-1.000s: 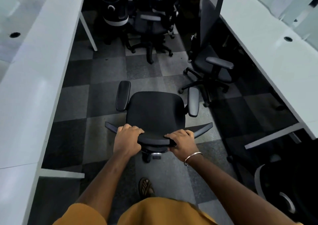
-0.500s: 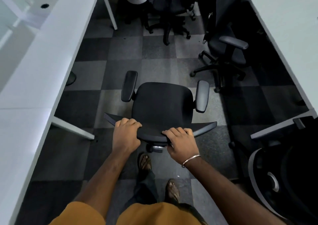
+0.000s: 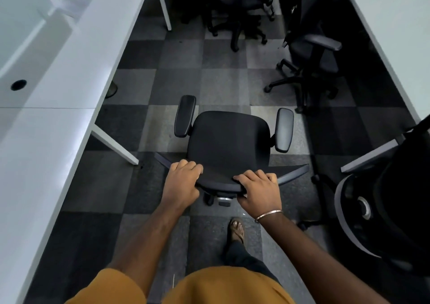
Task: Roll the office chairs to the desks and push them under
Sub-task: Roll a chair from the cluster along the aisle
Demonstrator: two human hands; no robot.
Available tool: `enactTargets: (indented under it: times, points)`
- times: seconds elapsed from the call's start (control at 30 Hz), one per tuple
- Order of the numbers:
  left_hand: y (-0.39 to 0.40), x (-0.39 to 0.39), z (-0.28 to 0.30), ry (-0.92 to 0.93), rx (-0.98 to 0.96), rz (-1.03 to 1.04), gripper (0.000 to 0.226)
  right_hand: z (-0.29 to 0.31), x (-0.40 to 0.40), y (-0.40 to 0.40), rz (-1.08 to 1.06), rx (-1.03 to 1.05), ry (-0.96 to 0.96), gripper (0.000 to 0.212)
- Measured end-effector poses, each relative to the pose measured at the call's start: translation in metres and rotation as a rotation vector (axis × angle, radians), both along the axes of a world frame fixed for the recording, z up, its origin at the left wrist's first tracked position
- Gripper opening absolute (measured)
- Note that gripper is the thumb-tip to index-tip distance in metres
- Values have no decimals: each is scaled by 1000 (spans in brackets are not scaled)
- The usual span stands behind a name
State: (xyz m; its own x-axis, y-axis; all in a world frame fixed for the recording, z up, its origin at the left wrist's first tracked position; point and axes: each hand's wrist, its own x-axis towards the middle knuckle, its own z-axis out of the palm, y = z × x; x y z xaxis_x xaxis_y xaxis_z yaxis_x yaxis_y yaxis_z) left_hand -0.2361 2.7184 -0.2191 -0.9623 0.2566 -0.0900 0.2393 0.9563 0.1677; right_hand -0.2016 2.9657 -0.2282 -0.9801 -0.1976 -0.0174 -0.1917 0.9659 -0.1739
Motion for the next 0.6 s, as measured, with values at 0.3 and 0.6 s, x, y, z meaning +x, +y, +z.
enactTargets:
  times: [0.3, 0.6]
  points:
    - [-41, 125, -8, 38, 59, 5, 44, 3, 96, -37, 224, 137, -87, 54]
    - [-70, 254, -2, 27, 52, 125, 48, 1, 192, -60, 418, 53, -50, 57]
